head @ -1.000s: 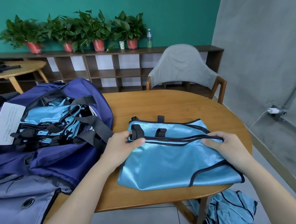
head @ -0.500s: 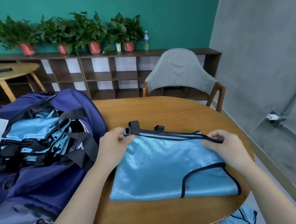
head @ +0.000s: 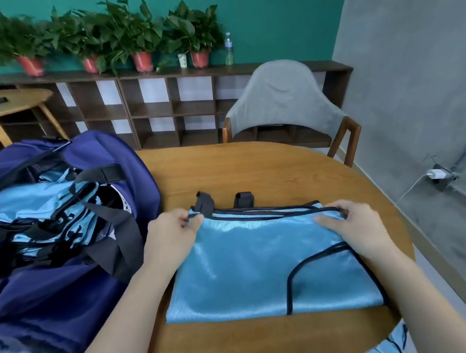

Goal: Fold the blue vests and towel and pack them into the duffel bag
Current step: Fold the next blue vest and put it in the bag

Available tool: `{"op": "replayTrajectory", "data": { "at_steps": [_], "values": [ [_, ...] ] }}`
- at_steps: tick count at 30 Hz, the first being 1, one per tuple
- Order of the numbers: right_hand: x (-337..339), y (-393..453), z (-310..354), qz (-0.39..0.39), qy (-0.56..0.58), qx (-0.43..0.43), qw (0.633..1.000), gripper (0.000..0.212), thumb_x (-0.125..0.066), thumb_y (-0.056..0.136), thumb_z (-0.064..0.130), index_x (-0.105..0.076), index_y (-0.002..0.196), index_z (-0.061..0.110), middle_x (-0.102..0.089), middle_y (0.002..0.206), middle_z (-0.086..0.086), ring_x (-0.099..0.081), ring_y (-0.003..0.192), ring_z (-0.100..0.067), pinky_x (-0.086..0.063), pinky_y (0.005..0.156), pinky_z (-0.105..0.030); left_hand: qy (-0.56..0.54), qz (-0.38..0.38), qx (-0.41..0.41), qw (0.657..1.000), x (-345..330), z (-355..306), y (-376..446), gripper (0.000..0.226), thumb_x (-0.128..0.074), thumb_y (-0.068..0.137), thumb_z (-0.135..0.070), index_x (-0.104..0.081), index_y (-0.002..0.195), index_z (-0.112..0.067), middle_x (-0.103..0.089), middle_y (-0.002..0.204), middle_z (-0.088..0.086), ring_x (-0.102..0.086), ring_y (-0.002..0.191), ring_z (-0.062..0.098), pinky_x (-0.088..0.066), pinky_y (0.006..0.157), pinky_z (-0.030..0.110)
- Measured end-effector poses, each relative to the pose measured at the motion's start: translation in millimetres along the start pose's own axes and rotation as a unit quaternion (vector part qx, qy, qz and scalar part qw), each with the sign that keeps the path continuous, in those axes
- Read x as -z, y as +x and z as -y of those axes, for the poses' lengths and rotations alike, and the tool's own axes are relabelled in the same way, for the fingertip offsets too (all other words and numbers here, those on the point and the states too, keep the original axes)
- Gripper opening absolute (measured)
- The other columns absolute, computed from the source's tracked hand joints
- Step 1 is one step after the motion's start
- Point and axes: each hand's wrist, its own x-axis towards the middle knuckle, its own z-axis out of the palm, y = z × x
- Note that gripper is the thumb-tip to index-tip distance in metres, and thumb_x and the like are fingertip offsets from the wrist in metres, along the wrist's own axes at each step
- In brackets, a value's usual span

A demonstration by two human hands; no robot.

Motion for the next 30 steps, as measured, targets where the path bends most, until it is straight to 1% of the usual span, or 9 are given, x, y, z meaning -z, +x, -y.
{"op": "replayTrajectory", "data": {
  "at_steps": [4,6,8,11,15,18,22,25,30],
  "values": [
    [-4.7,-8.0,4.8,-0.05,-0.117,0.016,0.992,0.034,-0.072,0.086,0.051,-0.066,0.114,0.032,-0.066,0.107,0.009,-0.06,0.099,-0.015,-0.055,0.081,-0.036,0.035,-0.035,0.002,0.999,2.0,-0.9,-8.2,0.023,-0.072,0.089,-0.041,-0.058,0.1,-0.026,-0.061,0.083,-0.011,-0.059,0.083,0.017,-0.052,0.071,0.036],
    [-6.0,-14.2,9.2,-0.083,-0.163,0.068,0.981,0.034,-0.071,0.089,0.045,-0.066,0.118,0.027,-0.062,0.118,0.006,-0.052,0.112,-0.018,-0.049,0.09,-0.036,0.032,-0.068,-0.016,0.997,6.2,-4.8,-13.1,0.026,-0.072,0.089,-0.039,-0.052,0.1,-0.027,-0.058,0.09,-0.009,-0.059,0.085,0.019,-0.053,0.074,0.04],
    [-9.1,-22.1,13.9,-0.091,-0.161,0.134,0.974,0.024,-0.071,0.091,0.038,-0.068,0.11,0.025,-0.061,0.114,0.008,-0.05,0.112,-0.016,-0.047,0.092,-0.033,0.015,-0.07,-0.039,0.997,11.3,-11.3,-18.4,0.023,-0.071,0.09,-0.037,-0.051,0.092,-0.026,-0.059,0.079,-0.01,-0.06,0.078,0.015,-0.053,0.07,0.039],
    [-22.4,-34.5,18.3,-0.002,-0.148,0.21,0.967,0.014,-0.068,0.092,0.04,-0.065,0.086,0.028,-0.06,0.093,0.015,-0.055,0.094,-0.005,-0.049,0.085,-0.03,-0.013,0.031,-0.06,0.998,15.9,-28.0,-34.0,0.023,-0.07,0.088,-0.047,-0.059,0.079,-0.03,-0.064,0.069,-0.011,-0.062,0.071,0.008,-0.054,0.068,0.034],
    [-36.8,-38.6,11.3,0.047,-0.162,0.236,0.957,0.015,-0.056,0.096,0.046,-0.058,0.096,0.031,-0.055,0.106,0.019,-0.048,0.106,-0.003,-0.042,0.098,-0.028,0.063,0.188,-0.089,0.976,1.7,-45.7,-68.3,0.03,-0.067,0.082,-0.063,-0.064,0.089,-0.034,-0.064,0.09,-0.017,-0.063,0.09,0.006,-0.053,0.084,0.033],
    [-37.6,-37.6,7.3,0.053,-0.199,0.233,0.95,0.038,-0.043,0.096,0.055,-0.057,0.121,0.031,-0.052,0.128,0.017,-0.043,0.125,-0.008,-0.034,0.109,-0.03,0.149,0.224,-0.103,0.958,-10.8,-55.3,-94.3,0.065,-0.061,0.076,-0.078,-0.057,0.123,-0.033,-0.048,0.122,-0.01,-0.045,0.122,0.018,-0.038,0.102,0.038],
    [-38.8,-41.0,10.7,0.048,-0.233,0.203,0.95,0.049,-0.042,0.1,0.056,-0.051,0.14,0.03,-0.045,0.144,0.015,-0.038,0.135,-0.01,-0.029,0.114,-0.032,0.231,0.25,-0.1,0.935,-18.7,-67.9,-116.3,0.098,-0.048,0.072,-0.09,-0.038,0.145,-0.025,-0.027,0.151,0.006,-0.02,0.135,0.033,-0.022,0.111,0.051],
    [-38.4,-43.1,12.7,0.029,-0.241,0.165,0.956,0.054,-0.044,0.1,0.055,-0.05,0.144,0.026,-0.046,0.146,0.01,-0.041,0.135,-0.015,-0.033,0.114,-0.035,0.277,0.24,-0.118,0.923,-33.6,-70.0,-128.1,0.103,-0.041,0.076,-0.09,-0.025,0.153,-0.023,-0.012,0.162,0.015,-0.008,0.143,0.041,-0.007,0.116,0.064],
    [-33.0,-46.9,12.7,-0.008,-0.298,0.105,0.949,0.061,-0.039,0.098,0.062,-0.053,0.142,0.022,-0.051,0.141,0.003,-0.047,0.131,-0.019,-0.042,0.106,-0.037,0.259,0.223,-0.149,0.928,-37.2,-58.5,-104.3,0.095,-0.037,0.078,-0.09,-0.021,0.155,-0.038,-0.007,0.167,0.008,0.001,0.151,0.036,0.009,0.118,0.063]
  ]
}}
